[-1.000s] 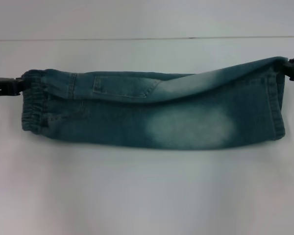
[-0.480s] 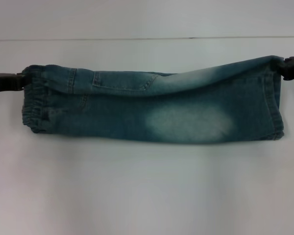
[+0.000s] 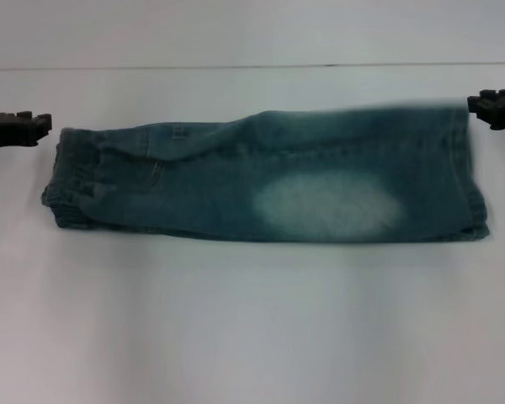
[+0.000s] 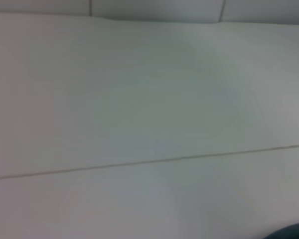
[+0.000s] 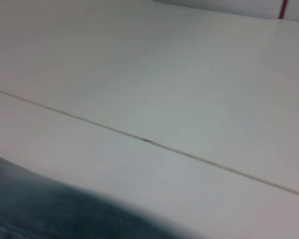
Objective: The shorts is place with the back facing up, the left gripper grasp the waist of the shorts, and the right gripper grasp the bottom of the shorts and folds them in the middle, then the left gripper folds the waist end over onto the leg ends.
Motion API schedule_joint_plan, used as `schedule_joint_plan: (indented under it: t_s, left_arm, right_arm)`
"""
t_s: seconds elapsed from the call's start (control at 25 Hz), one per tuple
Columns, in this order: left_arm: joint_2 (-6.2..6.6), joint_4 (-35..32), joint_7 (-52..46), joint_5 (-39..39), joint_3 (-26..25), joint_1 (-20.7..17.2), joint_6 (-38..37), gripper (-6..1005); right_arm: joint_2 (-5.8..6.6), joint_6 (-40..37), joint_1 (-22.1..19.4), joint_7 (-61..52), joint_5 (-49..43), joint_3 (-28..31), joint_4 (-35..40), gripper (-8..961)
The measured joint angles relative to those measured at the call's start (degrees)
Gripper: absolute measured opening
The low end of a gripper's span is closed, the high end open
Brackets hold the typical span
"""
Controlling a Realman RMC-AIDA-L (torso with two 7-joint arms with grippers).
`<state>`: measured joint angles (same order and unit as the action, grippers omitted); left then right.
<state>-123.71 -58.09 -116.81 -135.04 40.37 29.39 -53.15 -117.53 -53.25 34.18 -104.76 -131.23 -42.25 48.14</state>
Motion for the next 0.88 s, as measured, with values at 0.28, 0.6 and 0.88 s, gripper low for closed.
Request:
schedule_joint_plan:
  t_s: [0.28, 0.6, 0.88]
  left_arm:
    - [0.12, -0.75, 2.93, 1.45, -0.45, -0.71, 0.65, 321]
    - [1.74, -4.44, 16.23, 13.59, -3.95, -7.66, -16.15, 711]
    - [2.00, -2.22, 29.01, 16.63, -11.08, -12.99, -28.79, 892]
  right_arm:
    - [-0.04, -2.11, -1.04, 0.20, 0.21, 0.70, 2.13, 241]
    - [-1.67, -14.20, -5.79, 4.40, 5.71, 0.76, 9.89, 475]
    - [-2.06, -32.47, -11.49, 15.23, 14.99, 0.70, 12.68, 870]
